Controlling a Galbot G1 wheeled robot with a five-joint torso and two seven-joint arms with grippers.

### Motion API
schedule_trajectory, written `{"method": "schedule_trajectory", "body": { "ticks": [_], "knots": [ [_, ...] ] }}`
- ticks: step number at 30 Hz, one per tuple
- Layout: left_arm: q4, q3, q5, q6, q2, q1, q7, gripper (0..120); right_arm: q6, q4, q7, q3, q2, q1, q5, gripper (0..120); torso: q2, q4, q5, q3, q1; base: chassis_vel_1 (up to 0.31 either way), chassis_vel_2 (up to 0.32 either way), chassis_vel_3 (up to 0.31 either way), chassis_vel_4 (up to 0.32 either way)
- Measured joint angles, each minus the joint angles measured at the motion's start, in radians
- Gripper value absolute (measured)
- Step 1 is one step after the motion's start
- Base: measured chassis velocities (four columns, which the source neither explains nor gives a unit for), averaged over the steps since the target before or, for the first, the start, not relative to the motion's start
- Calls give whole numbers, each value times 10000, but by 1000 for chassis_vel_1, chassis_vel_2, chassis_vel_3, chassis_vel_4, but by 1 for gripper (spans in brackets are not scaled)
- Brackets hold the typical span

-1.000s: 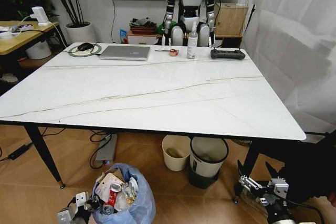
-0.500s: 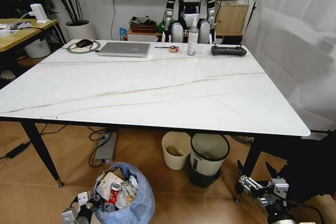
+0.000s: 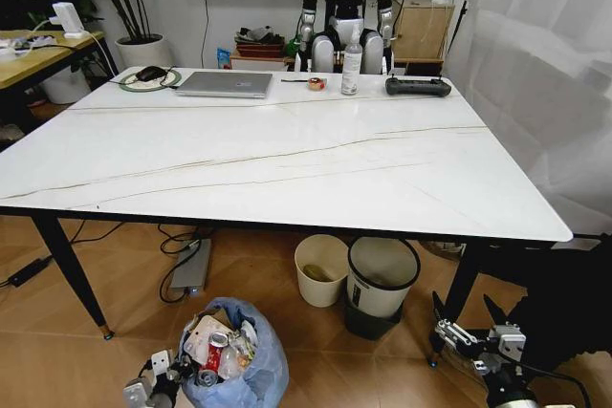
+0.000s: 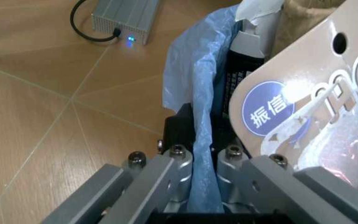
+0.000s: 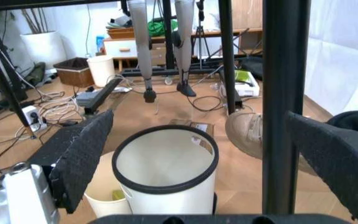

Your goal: Pick up the trash bin and place the trash from the table into it.

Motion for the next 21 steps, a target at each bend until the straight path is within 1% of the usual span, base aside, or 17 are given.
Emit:
{"method": "schedule_trajectory", "body": {
  "ticks": [21],
  "knots": [
    [-151, -5, 229, -76, -218, 157, 0, 0, 0, 0, 0, 0, 0, 0, 0, 100, -861, 0, 0, -525, -337, 0, 0, 0, 0]
  ]
}}
